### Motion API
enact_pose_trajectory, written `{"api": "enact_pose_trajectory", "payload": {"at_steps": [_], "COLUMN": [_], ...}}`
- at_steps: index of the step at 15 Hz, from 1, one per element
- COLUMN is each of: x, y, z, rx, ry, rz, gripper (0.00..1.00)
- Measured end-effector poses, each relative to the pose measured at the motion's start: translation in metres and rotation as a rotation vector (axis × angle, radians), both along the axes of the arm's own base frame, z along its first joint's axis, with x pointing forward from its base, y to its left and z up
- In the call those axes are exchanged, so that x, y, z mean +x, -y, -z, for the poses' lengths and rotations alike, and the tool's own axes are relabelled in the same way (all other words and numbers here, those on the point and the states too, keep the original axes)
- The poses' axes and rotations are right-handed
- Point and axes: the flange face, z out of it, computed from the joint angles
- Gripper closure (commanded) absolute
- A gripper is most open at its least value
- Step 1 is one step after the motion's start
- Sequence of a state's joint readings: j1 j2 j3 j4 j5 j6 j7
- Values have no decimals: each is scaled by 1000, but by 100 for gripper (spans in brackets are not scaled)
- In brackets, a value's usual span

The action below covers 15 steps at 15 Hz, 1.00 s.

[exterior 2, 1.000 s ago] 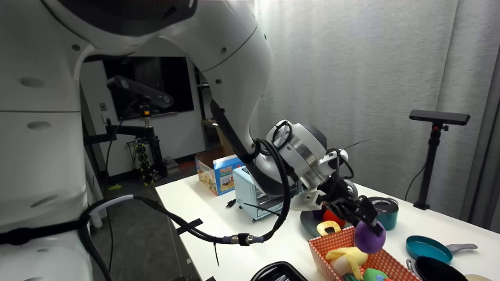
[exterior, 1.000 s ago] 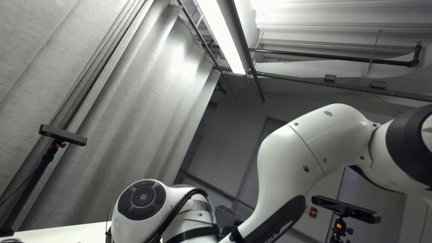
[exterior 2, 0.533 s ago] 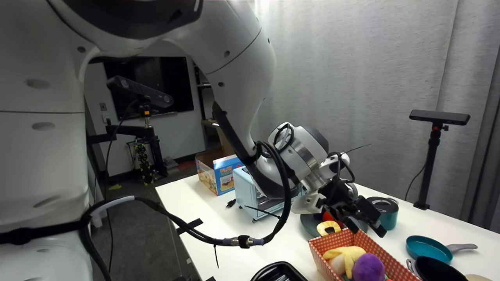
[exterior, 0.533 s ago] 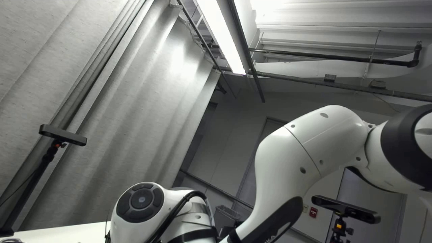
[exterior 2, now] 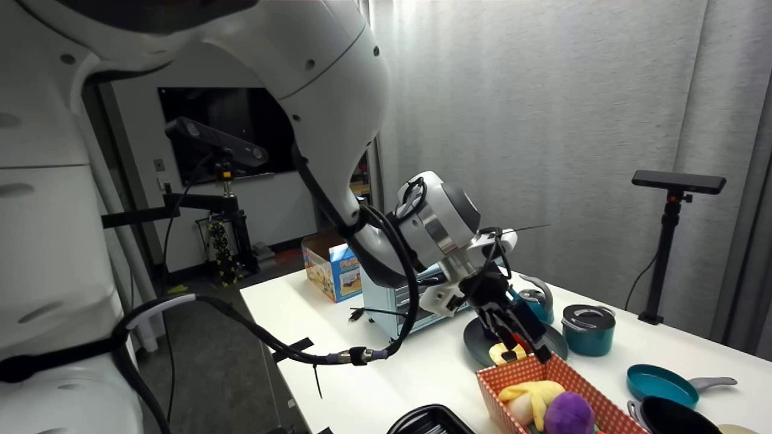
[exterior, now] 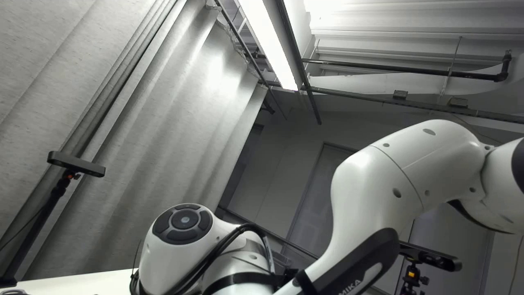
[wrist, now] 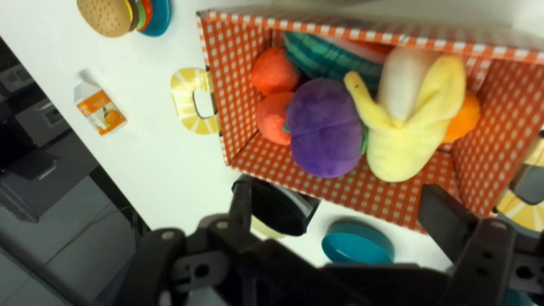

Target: Pick up the three toys and place them in the basket.

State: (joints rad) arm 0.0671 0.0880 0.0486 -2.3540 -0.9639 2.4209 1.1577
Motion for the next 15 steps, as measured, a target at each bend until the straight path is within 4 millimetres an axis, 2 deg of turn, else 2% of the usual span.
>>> {"api": "enact_pose_trajectory", "payload": {"at_steps": [3,6,15], "x": [-25,-48,-103], "y": [-16,-21,-14], "z": [0,9,66], "rx": [90,179,313], "ry": [-47,-96,-196], "rz": [45,79,153], "gripper": [0,0,0]}}
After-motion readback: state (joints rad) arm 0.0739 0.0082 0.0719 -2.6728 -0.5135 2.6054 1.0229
